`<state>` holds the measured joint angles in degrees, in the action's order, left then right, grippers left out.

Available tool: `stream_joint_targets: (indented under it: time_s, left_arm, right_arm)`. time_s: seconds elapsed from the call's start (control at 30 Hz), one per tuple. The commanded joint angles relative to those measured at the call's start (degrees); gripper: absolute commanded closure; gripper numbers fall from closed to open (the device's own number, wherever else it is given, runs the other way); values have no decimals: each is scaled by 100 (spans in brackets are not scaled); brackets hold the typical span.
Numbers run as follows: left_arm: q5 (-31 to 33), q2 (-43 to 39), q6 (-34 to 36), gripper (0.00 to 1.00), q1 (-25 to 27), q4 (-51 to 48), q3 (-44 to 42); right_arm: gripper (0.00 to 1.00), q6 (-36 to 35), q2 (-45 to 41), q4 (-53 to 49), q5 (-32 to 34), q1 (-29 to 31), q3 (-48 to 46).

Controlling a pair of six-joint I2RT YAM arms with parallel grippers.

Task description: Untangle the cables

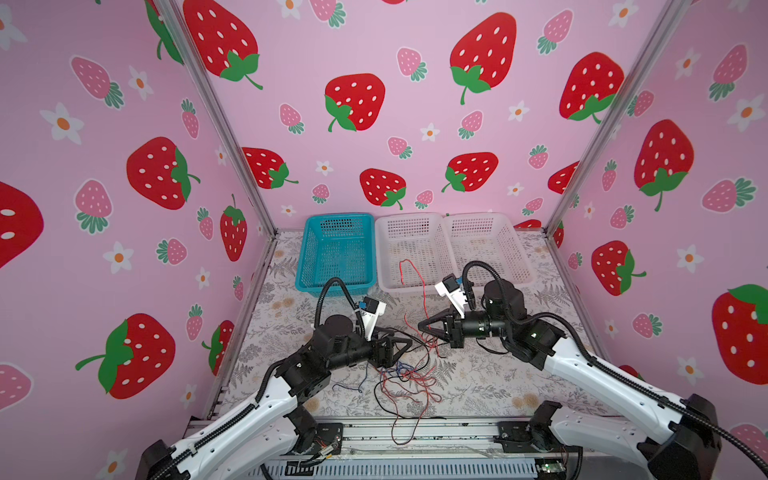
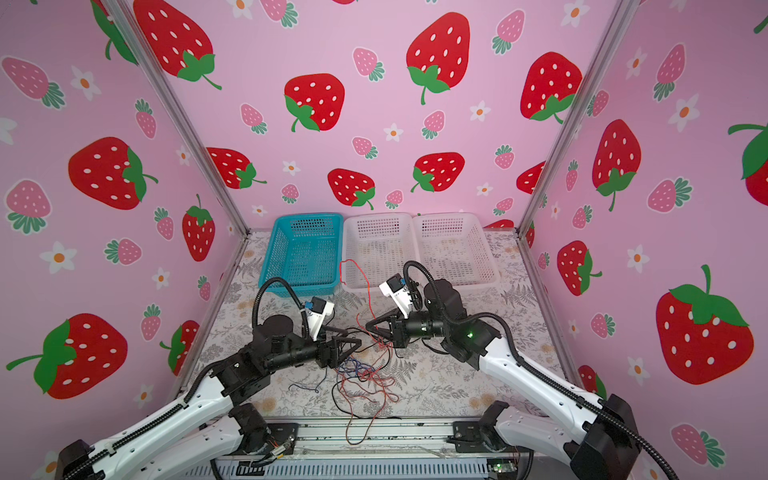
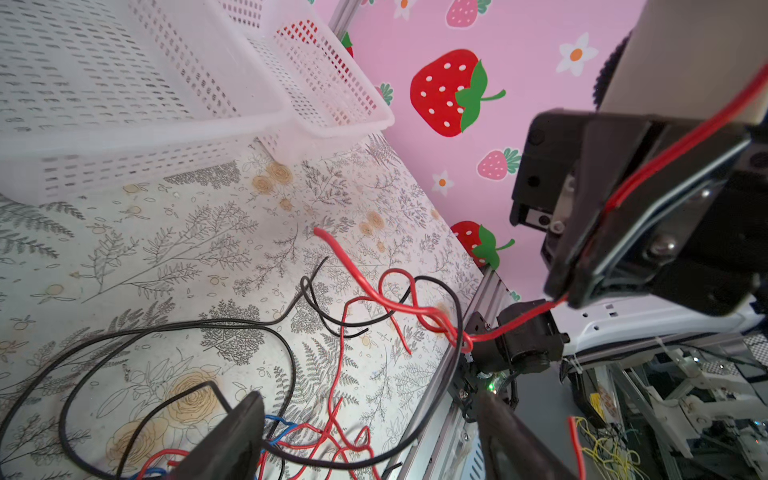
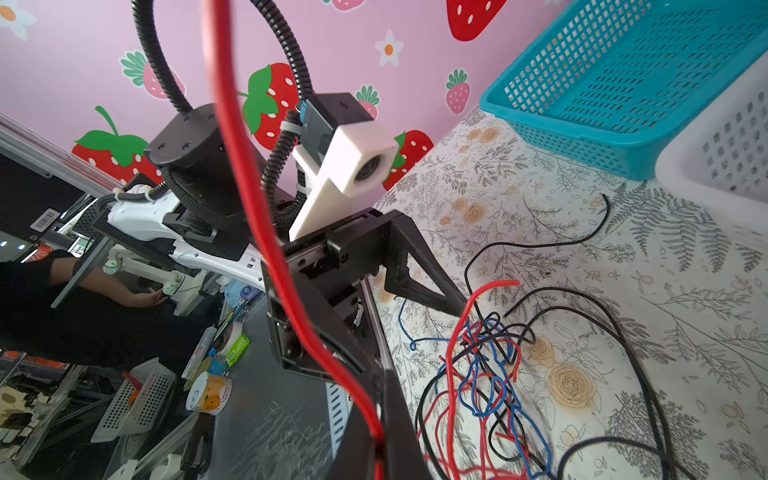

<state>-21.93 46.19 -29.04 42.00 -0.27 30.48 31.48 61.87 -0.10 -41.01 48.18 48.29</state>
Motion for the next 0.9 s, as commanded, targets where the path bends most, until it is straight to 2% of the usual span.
stream_joint_targets:
  time_s: [0.0,0.17,0.33,0.47,0.73,0.83,0.87]
  left_arm:
    - [-327,259,461,20,177,33,268]
    - [-270,732,1347,21,592,-859,916]
    - [55,1091,1964,26,612,-1477,1374]
    - [196,1351,2284,49,601,-1809,1706]
    - [264,1460,2499,75,584,-1914,1751]
    - [310,1430,2554,88,557,-1991,1821]
    - [305,1416,2552,97,538,-2016,1866]
  right_arm:
    - [100,-11,43,98,-257,-49,253]
    - [100,-64,54,-16,-327,-82,346]
    - [100,-29,-4,11,-421,-93,315]
    - [100,-21,-76,-7,-421,-96,282]
    - [100,-12,-189,-52,-365,-112,181]
    - [100,-14,-218,-76,-327,-118,125]
    - [100,-28,-227,-100,-271,-123,85]
